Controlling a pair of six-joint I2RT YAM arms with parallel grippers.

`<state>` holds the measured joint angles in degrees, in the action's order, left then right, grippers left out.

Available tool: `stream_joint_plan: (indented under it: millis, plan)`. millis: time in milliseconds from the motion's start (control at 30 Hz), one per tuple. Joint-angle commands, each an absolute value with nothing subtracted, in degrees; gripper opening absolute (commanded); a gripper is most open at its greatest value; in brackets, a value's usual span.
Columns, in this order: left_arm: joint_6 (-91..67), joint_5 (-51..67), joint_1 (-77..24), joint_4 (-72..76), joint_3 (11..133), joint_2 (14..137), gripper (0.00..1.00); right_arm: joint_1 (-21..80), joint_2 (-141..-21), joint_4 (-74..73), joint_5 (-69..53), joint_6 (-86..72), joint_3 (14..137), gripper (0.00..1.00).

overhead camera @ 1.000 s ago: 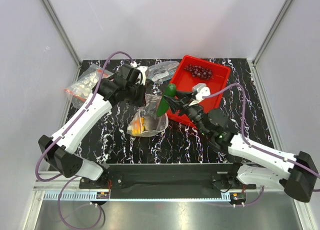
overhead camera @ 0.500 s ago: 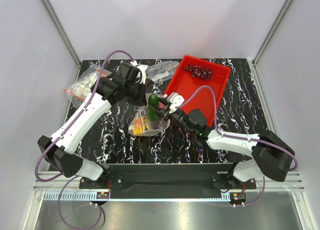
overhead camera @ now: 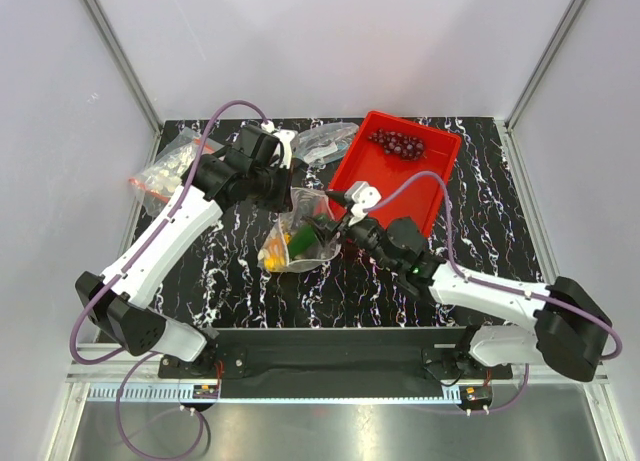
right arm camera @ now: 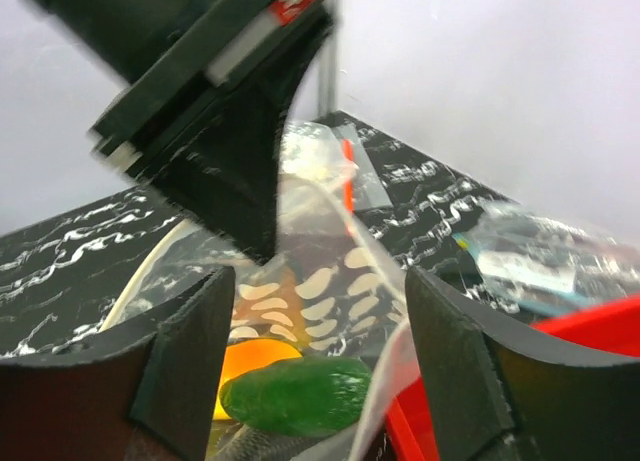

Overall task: Place the food in the zip-top bag and seal the zipper
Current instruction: Place the fake vegetable in the zipper food storage bag.

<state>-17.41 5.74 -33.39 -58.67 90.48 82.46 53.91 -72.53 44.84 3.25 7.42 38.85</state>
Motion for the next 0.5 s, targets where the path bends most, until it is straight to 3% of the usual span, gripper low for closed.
stream_joint_plan:
  millis: [0, 133, 300, 467]
  plan:
    - [-16.3, 4.4, -33.0, -57.5, 92.0, 80.8, 0.00, 54.3, -69.2, 34.5, 12.4, 2.9, 44.6, 0.74]
    - [-16.1, 2.7, -33.0, -57.0, 90.9, 80.4, 0.00, 52.8, -69.1, 18.4, 16.9, -1.3, 53.2, 0.72]
    - [-15.8, 0.5, -33.0, -55.7, 88.4, 79.0, 0.00, 48.6, -67.5, 9.8, 15.8, -7.9, 57.5, 0.66]
    - [-15.6, -2.5, -33.0, -54.1, 85.6, 77.2, 0.00, 34.2, -68.0, 0.9, 8.3, -15.4, 61.2, 0.60]
